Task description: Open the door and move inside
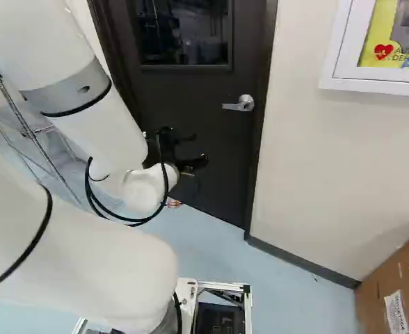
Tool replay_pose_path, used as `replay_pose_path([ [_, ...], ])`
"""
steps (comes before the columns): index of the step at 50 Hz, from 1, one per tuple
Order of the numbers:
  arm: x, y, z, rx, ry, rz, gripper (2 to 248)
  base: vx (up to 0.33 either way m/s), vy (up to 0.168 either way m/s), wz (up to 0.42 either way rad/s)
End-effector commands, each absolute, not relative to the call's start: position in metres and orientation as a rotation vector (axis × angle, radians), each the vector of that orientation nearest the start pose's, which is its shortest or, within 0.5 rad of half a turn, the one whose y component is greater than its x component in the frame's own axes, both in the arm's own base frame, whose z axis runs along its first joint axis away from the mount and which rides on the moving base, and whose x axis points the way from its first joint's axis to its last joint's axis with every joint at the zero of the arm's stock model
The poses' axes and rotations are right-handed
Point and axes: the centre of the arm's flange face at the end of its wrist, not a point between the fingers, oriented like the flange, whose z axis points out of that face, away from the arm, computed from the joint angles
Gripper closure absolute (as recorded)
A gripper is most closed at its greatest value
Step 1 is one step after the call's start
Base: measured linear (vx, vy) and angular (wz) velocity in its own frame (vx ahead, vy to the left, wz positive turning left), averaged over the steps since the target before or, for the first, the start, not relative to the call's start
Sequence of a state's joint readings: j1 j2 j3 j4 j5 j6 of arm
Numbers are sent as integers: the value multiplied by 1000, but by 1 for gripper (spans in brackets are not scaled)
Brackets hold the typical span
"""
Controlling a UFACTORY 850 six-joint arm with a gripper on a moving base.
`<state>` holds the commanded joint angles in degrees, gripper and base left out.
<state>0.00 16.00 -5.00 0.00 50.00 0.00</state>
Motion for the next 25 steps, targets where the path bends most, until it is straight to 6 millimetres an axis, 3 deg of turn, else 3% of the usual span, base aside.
replay_pose_path([
  [8, 270, 0, 366, -2558, 0, -1824, 3, 199, 155, -113],
  [25, 270, 0, 366, -2558, 0, -1824, 3, 176, 109, -363],
])
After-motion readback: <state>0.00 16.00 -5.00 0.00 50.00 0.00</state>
